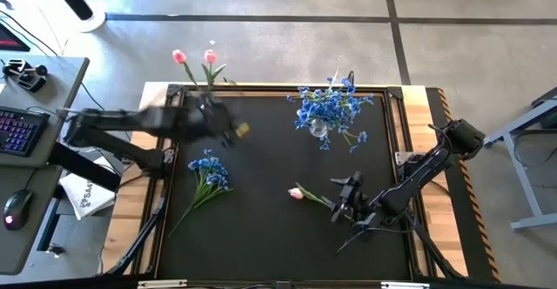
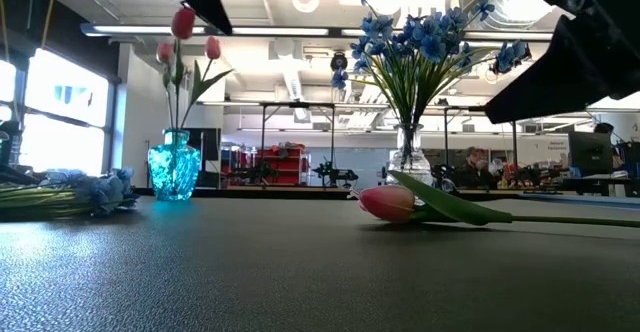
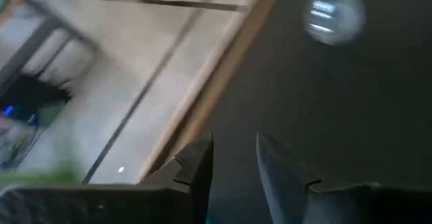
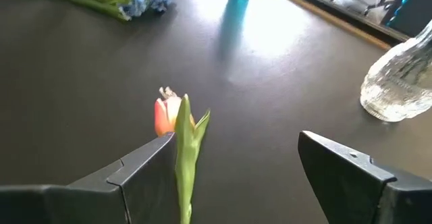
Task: Sort flowers into vase by color
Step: Put the blue flower into the transparent vase
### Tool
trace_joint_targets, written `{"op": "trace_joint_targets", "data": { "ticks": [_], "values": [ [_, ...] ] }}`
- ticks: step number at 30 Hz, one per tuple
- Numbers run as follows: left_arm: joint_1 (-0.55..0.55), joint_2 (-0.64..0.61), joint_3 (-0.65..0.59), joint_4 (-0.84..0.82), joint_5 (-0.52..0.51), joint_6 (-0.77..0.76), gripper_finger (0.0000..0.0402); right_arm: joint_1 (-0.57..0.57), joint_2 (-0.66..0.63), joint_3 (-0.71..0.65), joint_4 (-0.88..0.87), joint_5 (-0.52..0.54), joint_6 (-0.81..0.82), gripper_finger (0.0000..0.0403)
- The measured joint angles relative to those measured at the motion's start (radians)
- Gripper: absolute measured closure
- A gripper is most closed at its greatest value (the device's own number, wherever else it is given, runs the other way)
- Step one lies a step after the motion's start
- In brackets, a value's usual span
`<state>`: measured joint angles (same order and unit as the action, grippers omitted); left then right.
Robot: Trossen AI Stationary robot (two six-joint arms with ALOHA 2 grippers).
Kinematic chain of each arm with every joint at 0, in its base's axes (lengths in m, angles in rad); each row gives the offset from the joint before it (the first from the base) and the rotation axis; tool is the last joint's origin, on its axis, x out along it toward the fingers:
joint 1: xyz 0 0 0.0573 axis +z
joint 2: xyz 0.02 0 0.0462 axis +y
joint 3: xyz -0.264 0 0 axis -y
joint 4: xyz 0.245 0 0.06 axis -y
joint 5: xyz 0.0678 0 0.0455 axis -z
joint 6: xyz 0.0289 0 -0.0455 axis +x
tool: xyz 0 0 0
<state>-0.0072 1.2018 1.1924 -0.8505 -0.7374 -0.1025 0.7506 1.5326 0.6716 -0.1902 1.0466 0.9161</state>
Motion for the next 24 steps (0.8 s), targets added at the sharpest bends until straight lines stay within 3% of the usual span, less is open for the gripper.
{"op": "trace_joint_targets", "data": {
  "ticks": [4, 10, 16, 24],
  "values": [
    [-0.152, 0.135, 0.02, 0.0, 0.042, -0.077, 0.0312, 0.0, 0.0, 0.0, 0.0, -0.041, 0.0, 0.0096],
    [-0.329, 0.296, 0.063, -0.055, 0.232, -0.28, 0.0316, 0.0, 0.0, 0.0, 0.0, -0.047, 0.0, 0.0096],
    [-0.439, 0.385, 0.065, -0.25, 0.478, -0.564, 0.0316, 0.0, 0.0, 0.0, 0.0, -0.048, 0.0, 0.0096],
    [-0.571, 0.455, 0.065, -0.509, 0.715, -0.929, 0.0306, 0.0, 0.0, 0.0, 0.001, -0.048, 0.0, 0.0096]
  ]
}}
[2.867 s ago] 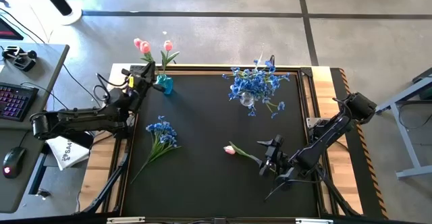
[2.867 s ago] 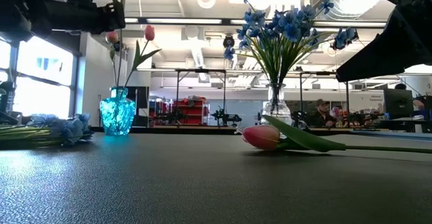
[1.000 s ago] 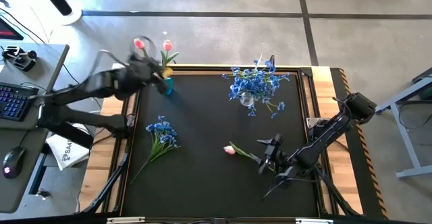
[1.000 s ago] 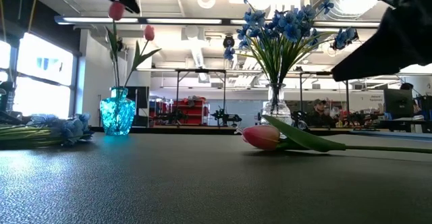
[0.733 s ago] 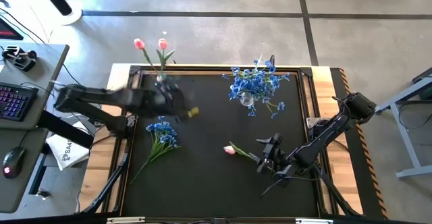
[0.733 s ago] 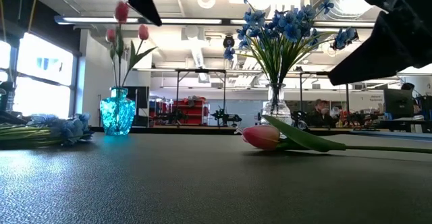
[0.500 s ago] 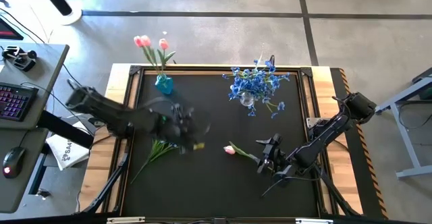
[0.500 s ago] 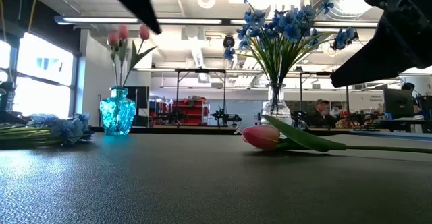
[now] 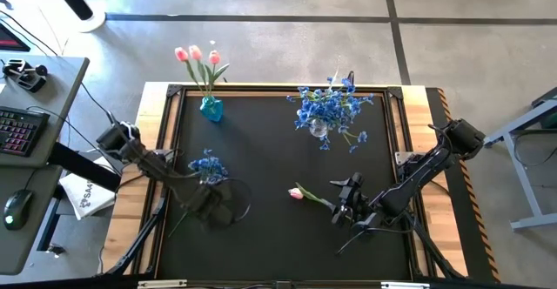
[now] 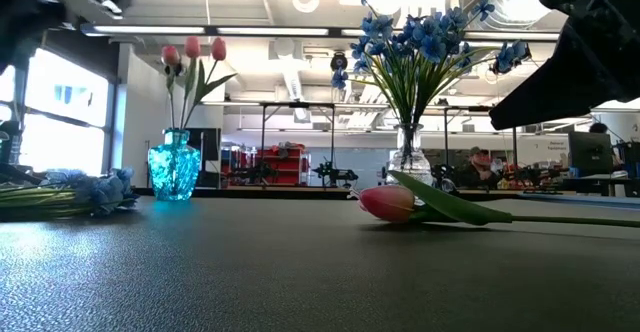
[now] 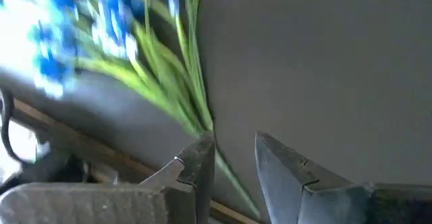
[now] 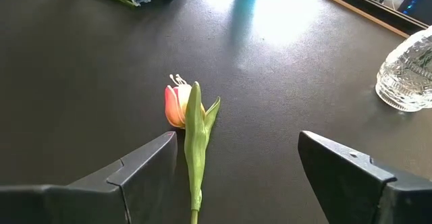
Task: Sort flowers into vase by color
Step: Put the blue flower into the transparent vase
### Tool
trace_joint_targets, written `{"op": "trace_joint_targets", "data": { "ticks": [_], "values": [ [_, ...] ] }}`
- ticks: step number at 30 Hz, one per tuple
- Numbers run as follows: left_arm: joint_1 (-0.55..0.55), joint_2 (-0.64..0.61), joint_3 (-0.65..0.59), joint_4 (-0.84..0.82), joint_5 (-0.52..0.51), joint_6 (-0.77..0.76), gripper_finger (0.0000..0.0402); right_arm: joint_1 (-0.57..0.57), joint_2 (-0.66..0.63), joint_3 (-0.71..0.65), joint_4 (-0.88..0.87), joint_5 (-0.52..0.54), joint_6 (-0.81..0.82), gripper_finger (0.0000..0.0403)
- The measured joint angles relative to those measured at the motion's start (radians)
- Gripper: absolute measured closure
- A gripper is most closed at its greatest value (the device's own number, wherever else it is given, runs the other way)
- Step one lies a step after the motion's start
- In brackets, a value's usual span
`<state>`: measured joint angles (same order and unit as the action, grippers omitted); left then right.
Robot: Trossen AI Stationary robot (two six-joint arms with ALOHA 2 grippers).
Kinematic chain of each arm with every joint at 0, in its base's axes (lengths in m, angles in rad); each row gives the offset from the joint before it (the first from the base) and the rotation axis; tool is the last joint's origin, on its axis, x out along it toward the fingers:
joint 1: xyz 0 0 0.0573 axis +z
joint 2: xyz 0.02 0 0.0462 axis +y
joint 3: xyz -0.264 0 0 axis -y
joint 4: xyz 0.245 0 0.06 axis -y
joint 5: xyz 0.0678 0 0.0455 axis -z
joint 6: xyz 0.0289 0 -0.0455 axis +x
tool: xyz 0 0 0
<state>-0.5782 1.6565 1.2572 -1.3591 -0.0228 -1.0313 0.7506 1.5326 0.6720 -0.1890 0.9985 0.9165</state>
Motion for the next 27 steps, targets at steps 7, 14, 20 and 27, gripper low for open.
{"op": "trace_joint_targets", "data": {
  "ticks": [7, 14, 20, 27],
  "values": [
    [-0.054, -0.047, -0.133, 0.001, 0.117, -0.108, 0.0275, 0.002, 0.0, 0.0, 0.0, 0.0, 0.0, 0.0096],
    [-0.043, -0.158, -0.383, 0.235, 0.159, -0.134, 0.0243, 0.002, 0.0, 0.0, -0.001, 0.001, 0.0, 0.0096],
    [-0.037, -0.22, -0.522, 0.379, 0.143, -0.213, 0.0231, 0.002, 0.0, 0.0, -0.001, 0.003, 0.0, 0.0096],
    [-0.037, -0.232, -0.572, 0.442, 0.07, -0.286, 0.0231, 0.002, 0.0, 0.0, -0.001, 0.003, 0.0, 0.0096]
  ]
}}
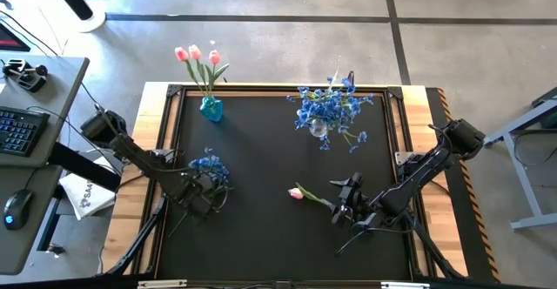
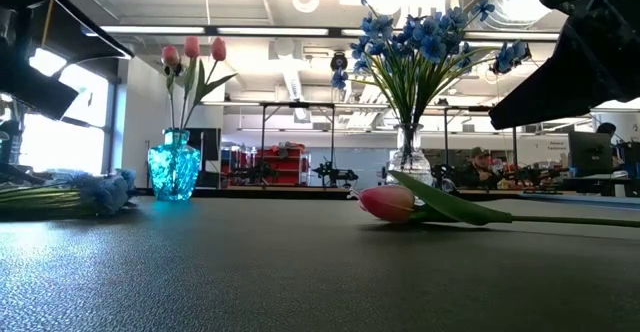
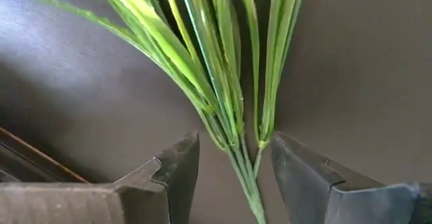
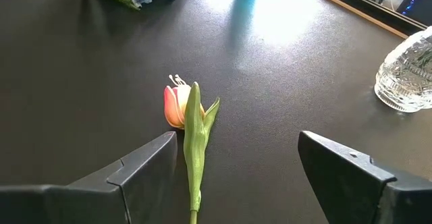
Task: Sort flowers into vase by color
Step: Put the blue flower into the transparent vase
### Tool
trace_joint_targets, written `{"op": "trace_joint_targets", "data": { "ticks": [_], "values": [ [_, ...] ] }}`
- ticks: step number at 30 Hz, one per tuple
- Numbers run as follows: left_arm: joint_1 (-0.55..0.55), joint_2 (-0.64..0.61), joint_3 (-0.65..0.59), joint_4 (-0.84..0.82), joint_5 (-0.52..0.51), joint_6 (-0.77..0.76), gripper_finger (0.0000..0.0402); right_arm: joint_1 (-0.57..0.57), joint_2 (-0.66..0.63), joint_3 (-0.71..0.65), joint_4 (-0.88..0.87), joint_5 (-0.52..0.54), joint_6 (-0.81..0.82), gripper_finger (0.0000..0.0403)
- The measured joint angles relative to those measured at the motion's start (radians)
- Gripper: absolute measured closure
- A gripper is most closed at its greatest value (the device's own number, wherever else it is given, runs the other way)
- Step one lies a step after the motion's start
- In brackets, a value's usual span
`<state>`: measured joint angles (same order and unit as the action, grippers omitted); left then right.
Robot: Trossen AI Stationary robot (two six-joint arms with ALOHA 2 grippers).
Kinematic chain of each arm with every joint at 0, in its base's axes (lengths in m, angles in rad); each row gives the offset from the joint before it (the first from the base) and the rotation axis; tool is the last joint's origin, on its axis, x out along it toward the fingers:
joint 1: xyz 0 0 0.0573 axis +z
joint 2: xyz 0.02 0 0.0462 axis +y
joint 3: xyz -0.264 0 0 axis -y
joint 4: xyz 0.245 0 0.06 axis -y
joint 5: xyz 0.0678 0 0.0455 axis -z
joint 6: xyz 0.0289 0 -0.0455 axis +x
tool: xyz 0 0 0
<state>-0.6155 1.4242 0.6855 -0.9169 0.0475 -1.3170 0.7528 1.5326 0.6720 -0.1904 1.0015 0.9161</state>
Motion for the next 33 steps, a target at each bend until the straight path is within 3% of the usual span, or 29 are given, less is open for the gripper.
{"op": "trace_joint_targets", "data": {
  "ticks": [14, 22, 29, 33],
  "values": [
    [0.001, 0.0, -0.003, 0.007, -0.127, -0.016, 0.0239, 0.0, 0.0, 0.0, 0.0, -0.001, 0.0, 0.0096],
    [0.026, -0.007, -0.074, 0.145, -0.089, -0.015, 0.0309, 0.0, 0.0, 0.0, 0.0, -0.003, 0.0, 0.0096],
    [0.053, -0.02, -0.064, 0.126, -0.082, 0.03, 0.0362, 0.0, 0.0, 0.0, -0.003, -0.003, 0.0, 0.0096],
    [0.06, -0.055, -0.024, 0.121, -0.158, 0.063, 0.0394, 0.0, 0.0, 0.0, -0.003, 0.0, 0.0, 0.0096]
  ]
}}
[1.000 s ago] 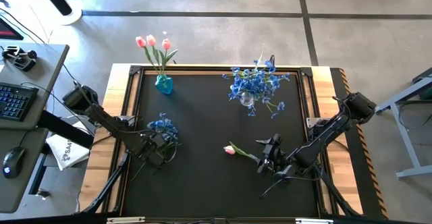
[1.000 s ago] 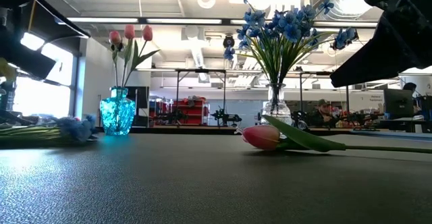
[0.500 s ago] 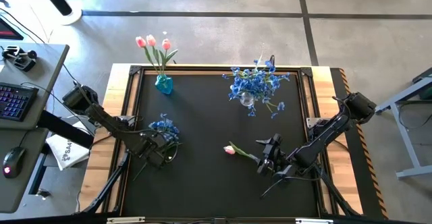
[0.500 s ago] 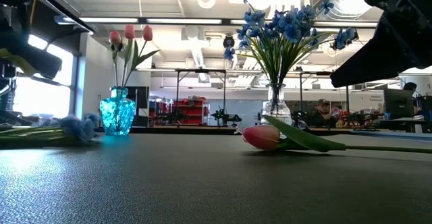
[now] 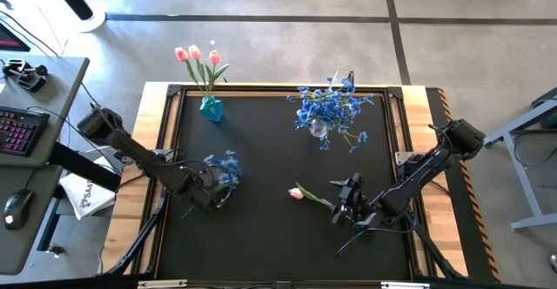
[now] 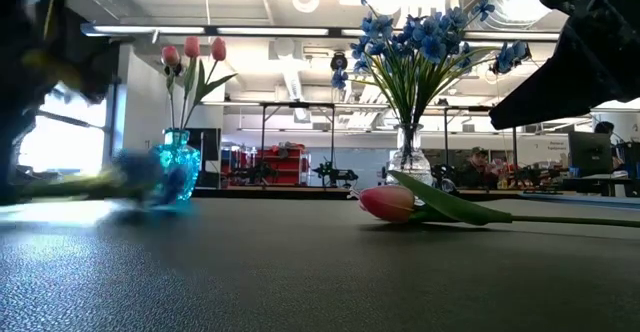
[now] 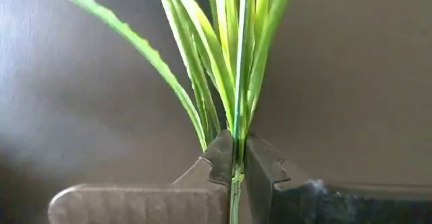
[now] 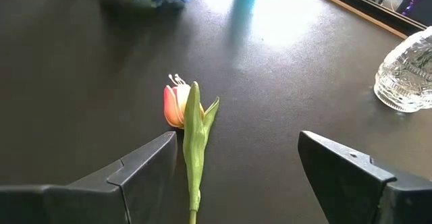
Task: Sort flowers into vase by color
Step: Put the blue flower into the transparent vase
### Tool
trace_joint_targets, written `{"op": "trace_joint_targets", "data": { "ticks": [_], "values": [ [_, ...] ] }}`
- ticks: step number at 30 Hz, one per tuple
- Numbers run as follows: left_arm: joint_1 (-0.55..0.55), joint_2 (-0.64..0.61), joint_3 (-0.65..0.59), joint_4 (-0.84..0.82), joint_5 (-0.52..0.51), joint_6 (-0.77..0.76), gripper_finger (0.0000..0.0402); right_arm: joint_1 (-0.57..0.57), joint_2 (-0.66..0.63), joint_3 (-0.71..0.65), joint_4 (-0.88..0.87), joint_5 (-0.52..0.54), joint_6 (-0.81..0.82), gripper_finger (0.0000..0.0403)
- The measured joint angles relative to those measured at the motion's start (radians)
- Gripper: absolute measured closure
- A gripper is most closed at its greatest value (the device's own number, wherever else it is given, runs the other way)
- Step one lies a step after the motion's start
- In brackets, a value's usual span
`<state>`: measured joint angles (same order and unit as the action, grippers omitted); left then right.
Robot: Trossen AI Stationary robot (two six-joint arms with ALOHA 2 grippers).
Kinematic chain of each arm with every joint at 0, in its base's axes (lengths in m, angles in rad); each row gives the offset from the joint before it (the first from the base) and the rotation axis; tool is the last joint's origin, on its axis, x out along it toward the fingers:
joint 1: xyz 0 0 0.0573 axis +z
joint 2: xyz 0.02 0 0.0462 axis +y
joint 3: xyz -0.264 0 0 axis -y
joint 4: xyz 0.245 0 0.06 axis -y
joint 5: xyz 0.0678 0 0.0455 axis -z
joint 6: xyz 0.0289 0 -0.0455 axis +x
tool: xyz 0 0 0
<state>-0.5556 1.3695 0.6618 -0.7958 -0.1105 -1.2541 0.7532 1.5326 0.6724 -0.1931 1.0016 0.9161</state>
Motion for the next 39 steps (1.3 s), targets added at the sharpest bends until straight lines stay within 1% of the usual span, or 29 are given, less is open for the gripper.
{"op": "trace_joint_targets", "data": {
  "ticks": [4, 7, 10, 13, 17, 18, 21, 24, 26, 28, 29, 31, 34, 37, 39],
  "values": [
    [-0.001, -0.055, 0.041, 0.012, -0.145, 0.022, 0.0394, 0.0, 0.0, 0.0, 0.01, 0.001, 0.0, 0.0096],
    [-0.001, -0.097, 0.074, 0.101, -0.272, 0.106, 0.0396, -0.001, 0.0, 0.0, 0.019, 0.001, -0.004, 0.0096],
    [-0.001, -0.121, 0.077, 0.273, -0.381, 0.295, 0.0398, -0.003, 0.0, 0.0, 0.06, 0.003, -0.055, 0.0096],
    [-0.001, -0.126, 0.078, 0.517, -0.431, 0.558, 0.0398, -0.003, 0.001, 0.0, 0.14, 0.019, -0.145, 0.0096],
    [-0.001, -0.093, 0.078, 0.839, -0.434, 0.875, 0.0398, -0.012, 0.036, 0.0, 0.302, -0.002, -0.305, 0.0096],
    [-0.001, -0.079, 0.078, 0.917, -0.433, 0.936, 0.0398, -0.018, 0.052, 0.0, 0.353, -0.022, -0.347, 0.0096],
    [0.0, -0.031, 0.079, 1.098, -0.428, 1.078, 0.0398, -0.051, 0.119, 0.0, 0.536, -0.13, -0.485, 0.0096],
    [0.004, 0.035, 0.08, 1.22, -0.418, 1.164, 0.0398, -0.094, 0.205, 0.0, 0.797, -0.26, -0.649, 0.0096],
    [0.011, 0.078, 0.079, 1.262, -0.39, 1.205, 0.0398, -0.129, 0.261, 0.0, 0.994, -0.377, -0.754, 0.0096],
    [0.02, 0.122, 0.079, 1.297, -0.368, 1.213, 0.0398, -0.163, 0.309, 0.0, 1.174, -0.51, -0.832, 0.0096],
    [0.025, 0.141, 0.079, 1.31, -0.363, 1.214, 0.0398, -0.178, 0.329, 0.0, 1.246, -0.552, -0.855, 0.0096],
    [0.036, 0.174, 0.081, 1.341, -0.344, 1.216, 0.0398, -0.202, 0.354, 0.001, 1.361, -0.577, -0.876, 0.0096],
    [0.047, 0.21, 0.101, 1.362, -0.326, 1.254, 0.0398, -0.236, 0.367, 0.003, 1.439, -0.583, -0.878, 0.0096],
    [0.059, 0.237, 0.135, 1.376, -0.317, 1.289, 0.0398, -0.26, 0.367, 0.027, 1.414, -0.6, -0.872, 0.0096],
    [0.061, 0.252, 0.158, 1.377, -0.313, 1.31, 0.0398, -0.269, 0.367, 0.056, 1.367, -0.628, -0.872, 0.0096]
  ]
}}
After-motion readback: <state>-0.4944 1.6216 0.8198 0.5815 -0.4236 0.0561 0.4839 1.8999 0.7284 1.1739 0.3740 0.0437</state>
